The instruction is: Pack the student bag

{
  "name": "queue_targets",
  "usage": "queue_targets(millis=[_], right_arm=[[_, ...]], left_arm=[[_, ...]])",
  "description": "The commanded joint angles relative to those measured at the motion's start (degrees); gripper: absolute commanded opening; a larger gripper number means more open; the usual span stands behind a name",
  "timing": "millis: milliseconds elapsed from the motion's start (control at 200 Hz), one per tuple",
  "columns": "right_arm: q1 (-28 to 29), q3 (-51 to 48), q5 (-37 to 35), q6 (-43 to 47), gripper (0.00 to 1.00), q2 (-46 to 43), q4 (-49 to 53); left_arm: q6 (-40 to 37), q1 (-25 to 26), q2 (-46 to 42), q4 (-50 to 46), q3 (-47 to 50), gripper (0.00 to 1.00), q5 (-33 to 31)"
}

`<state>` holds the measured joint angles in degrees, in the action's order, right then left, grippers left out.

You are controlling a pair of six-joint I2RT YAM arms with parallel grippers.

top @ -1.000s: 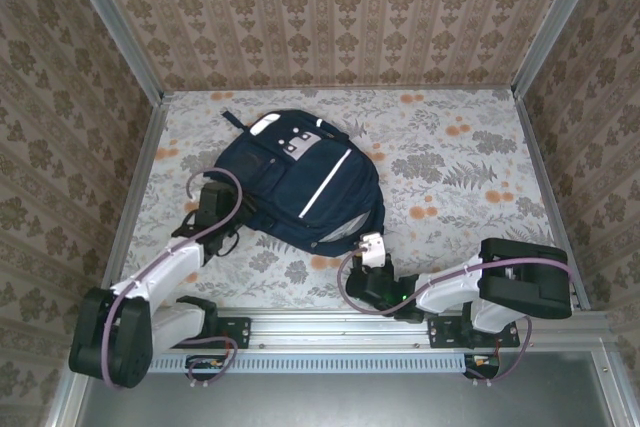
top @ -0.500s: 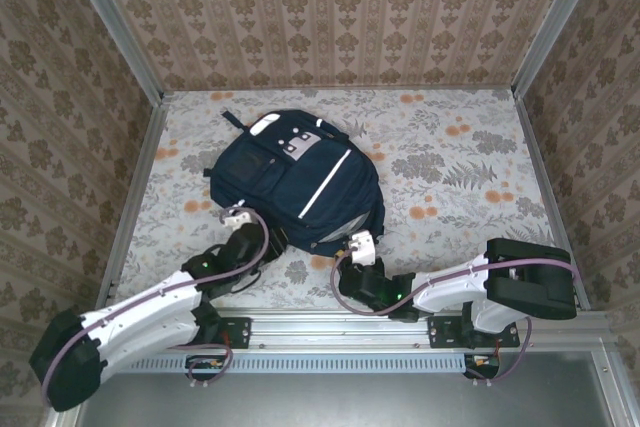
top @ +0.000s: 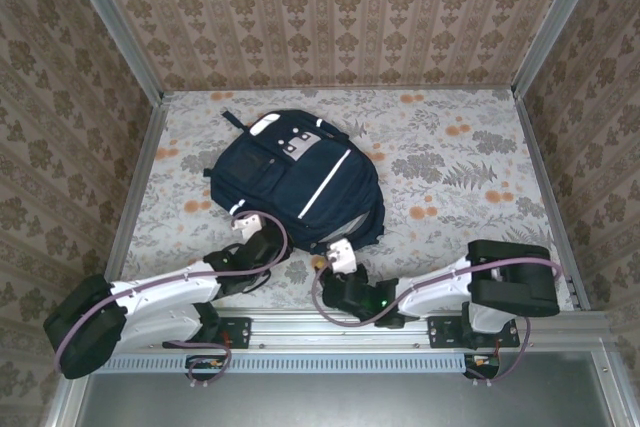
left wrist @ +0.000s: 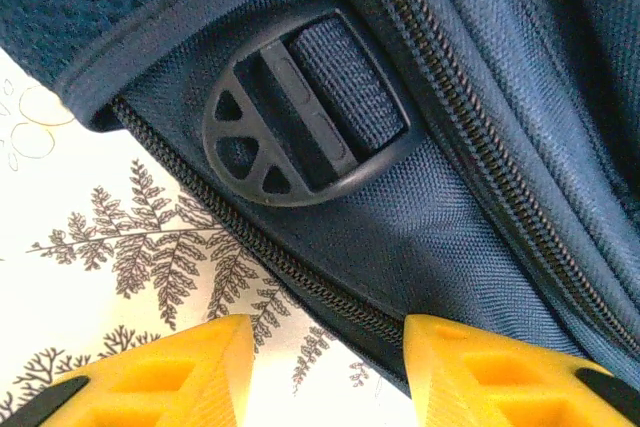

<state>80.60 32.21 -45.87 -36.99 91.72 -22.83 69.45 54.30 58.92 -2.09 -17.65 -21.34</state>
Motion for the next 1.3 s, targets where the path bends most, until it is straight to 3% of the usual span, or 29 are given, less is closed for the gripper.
queue_targets(millis=[0, 275, 545, 675, 855, 1140, 1295], right_arm=[[0.88, 4.19, 0.03, 1.94, 0.45, 3.96, 1.07], [0.06, 12.68, -6.70, -2.35, 0.50, 10.37, 9.56], [-2.93, 16.92, -7.37, -3.17, 0.48, 14.95, 11.11], [-3.89, 17.45, -9.04, -4.99, 0.32, 15.79, 13.01], [-3.69, 12.09, -7.18, -3.62, 0.00, 12.08, 8.12], [-3.28, 8.18, -4.57, -1.82, 0.00, 7.72, 4.82], [-2.99, 7.17, 0.69, -0.24, 0.00, 5.94, 2.45]], left_arm=[[-0.13, -0.75, -0.43, 1.94, -1.73, 0.45, -3.32], [-0.55, -1.24, -5.58, 0.78, -0.02, 0.47, -2.87], [-0.46, -1.39, -8.55, -0.72, 0.69, 0.49, -3.00], [-0.47, -1.41, -8.64, -0.88, 0.73, 0.50, -2.76], [0.23, -1.40, -7.91, 0.56, 1.38, 0.51, -2.77], [1.32, -1.11, 1.29, 6.60, 0.09, 0.54, -1.42], [1.60, -0.64, 7.00, 10.32, -1.73, 0.56, -1.13]])
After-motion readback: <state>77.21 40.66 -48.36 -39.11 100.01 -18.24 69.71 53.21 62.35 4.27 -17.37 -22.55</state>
